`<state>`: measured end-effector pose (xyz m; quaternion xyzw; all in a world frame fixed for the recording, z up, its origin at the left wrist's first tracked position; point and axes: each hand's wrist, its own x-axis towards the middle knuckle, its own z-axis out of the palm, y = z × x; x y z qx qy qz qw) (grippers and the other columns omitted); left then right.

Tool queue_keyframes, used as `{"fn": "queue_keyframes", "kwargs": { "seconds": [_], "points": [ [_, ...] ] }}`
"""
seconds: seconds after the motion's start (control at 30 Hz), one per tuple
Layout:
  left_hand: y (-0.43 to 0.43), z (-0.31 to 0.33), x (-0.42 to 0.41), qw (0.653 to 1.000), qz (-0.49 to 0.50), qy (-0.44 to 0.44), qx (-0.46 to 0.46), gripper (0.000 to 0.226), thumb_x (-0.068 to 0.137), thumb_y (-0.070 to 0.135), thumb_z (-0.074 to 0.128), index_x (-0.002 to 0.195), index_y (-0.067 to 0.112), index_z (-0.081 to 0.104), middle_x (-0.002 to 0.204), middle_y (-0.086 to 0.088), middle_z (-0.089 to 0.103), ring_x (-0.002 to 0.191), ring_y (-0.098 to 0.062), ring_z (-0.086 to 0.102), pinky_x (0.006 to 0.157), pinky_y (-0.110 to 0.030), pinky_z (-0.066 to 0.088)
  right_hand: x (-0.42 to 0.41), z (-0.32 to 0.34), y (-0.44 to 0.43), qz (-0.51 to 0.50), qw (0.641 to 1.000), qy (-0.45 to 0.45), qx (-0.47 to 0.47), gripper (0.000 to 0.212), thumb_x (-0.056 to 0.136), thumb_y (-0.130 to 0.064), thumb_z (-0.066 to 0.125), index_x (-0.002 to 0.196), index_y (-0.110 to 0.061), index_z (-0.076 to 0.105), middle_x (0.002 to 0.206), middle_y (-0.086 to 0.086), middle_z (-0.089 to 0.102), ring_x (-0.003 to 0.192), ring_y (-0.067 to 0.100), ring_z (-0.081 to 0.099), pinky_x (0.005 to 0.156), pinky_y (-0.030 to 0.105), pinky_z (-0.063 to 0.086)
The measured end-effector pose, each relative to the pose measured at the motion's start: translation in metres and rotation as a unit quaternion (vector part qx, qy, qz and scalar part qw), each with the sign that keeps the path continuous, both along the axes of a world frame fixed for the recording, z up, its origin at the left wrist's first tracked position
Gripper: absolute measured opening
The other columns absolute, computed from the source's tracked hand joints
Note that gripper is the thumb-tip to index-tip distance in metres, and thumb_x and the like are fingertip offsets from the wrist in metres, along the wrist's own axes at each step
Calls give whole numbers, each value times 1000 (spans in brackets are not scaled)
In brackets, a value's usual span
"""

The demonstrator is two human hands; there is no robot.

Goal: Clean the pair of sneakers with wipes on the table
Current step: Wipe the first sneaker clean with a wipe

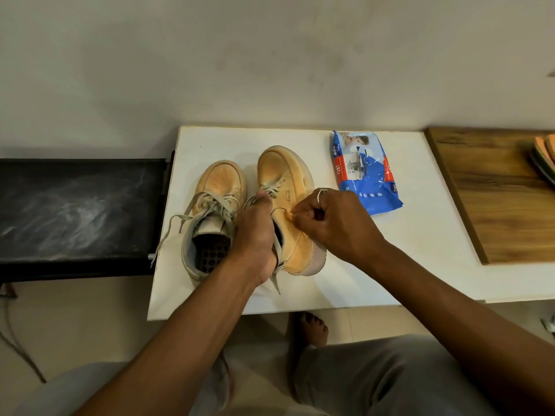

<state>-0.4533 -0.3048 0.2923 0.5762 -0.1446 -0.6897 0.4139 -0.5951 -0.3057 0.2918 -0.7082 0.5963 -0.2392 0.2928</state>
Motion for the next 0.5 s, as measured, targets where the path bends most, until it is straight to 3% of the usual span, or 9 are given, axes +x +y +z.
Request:
{"fn": "queue_keyframes", "kwargs": {
  "seconds": [0.13, 0.3, 0.4, 0.5],
  "points": [
    [0, -1, 2, 1000, -9, 16, 7, 41, 108, 44, 37, 106, 21, 70, 90, -4, 79, 90, -23, 75, 73, -38, 59, 7, 5, 8, 36, 999, -9, -27, 14, 89, -31, 70, 97, -21, 77, 87, -9, 71, 78, 9, 64, 66, 22, 53],
    [1, 3, 0, 1000, -19, 20, 0, 44, 109, 41, 33, 116, 16, 68, 98, -6, 79, 90, -22, 76, 77, -39, 59, -6, 12, 1, 46, 996, -37, 72, 6, 85, -25, 74, 88, -20, 76, 79, -11, 71, 77, 7, 66, 64, 18, 54],
    [1, 4, -1, 1000, -15, 16, -5, 41, 109, 42, 34, 123, 18, 65, 103, -6, 76, 94, -22, 72, 81, -41, 58, -4, 5, -3, -16, 999, 3, 35, 12, 87, -30, 71, 90, -19, 75, 82, -9, 70, 78, 7, 65, 69, 21, 55],
    [2, 2, 1, 1000, -14, 26, -2, 40, 108, 44, 35, 114, 21, 68, 94, -2, 77, 88, -19, 73, 72, -37, 58, 10, 3, 3, -28, 999, 7, -18, 15, 89, -32, 69, 95, -20, 75, 86, -7, 72, 79, 7, 65, 70, 20, 54]
  ]
}}
